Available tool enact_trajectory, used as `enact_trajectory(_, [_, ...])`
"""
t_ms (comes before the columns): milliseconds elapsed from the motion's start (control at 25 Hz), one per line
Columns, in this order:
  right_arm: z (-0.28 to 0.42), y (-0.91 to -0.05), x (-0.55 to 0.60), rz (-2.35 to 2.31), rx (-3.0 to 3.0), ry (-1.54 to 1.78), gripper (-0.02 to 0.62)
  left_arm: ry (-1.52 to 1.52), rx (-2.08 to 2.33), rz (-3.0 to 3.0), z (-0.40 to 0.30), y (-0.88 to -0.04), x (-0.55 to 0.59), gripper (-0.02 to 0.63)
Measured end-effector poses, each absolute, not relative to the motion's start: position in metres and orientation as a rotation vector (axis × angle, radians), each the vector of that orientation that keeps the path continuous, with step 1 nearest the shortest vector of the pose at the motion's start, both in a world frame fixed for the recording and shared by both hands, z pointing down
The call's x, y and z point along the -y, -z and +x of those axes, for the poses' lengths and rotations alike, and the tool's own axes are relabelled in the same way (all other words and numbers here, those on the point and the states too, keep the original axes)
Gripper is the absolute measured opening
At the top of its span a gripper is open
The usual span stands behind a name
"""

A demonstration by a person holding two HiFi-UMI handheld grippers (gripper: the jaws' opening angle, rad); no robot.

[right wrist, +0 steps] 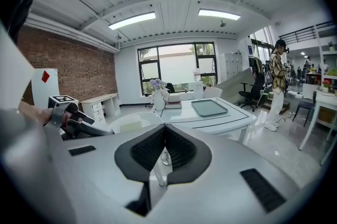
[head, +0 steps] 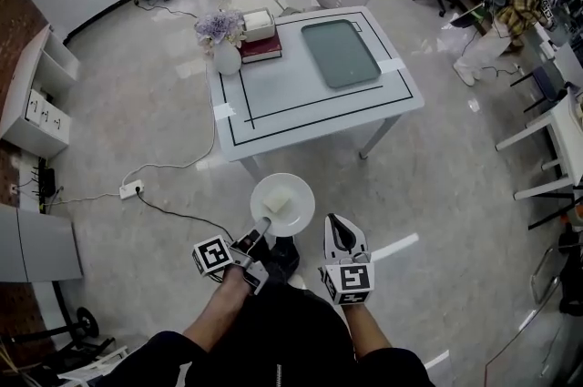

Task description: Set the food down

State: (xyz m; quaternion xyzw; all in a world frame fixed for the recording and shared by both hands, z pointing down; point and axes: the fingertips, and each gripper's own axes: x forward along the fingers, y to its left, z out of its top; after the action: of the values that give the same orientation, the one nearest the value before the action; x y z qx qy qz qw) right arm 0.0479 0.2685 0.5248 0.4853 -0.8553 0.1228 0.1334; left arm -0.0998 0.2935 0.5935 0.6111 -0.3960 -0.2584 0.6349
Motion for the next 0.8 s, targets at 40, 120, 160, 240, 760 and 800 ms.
enact_trajectory(40, [0.048, -0.525, -0.260, 1.410, 2.475, -0.359, 0.009, 0.589, 0.901, 1.394, -0.100, -0.594, -0.284, 0.011])
enact_trajectory(120, [0.045, -0.525, -0.243, 1.412, 2.464, -0.365, 0.009, 0.586, 0.894, 1.388, -0.102, -0.594, -0.267, 0.011])
enact_trajectory(160, [0.044, -0.526, -0.235, 1.413, 2.459, -0.367, 0.009, 0.585, 0.890, 1.384, -0.103, -0.594, -0.258, 0.011])
enact_trajectory(240, [0.040, -0.527, -0.219, 1.413, 2.450, -0.371, 0.009, 0.582, 0.886, 1.380, -0.107, -0.595, -0.242, 0.011])
enact_trajectory(760, [0.015, -0.533, -0.138, 1.441, 2.415, -0.376, 0.009, 0.568, 0.850, 1.379, -0.131, -0.605, -0.158, 0.011])
enact_trajectory(800, [0.014, -0.533, -0.134, 1.449, 2.411, -0.375, 0.009, 0.562, 0.847, 1.383, -0.132, -0.606, -0.153, 0.011])
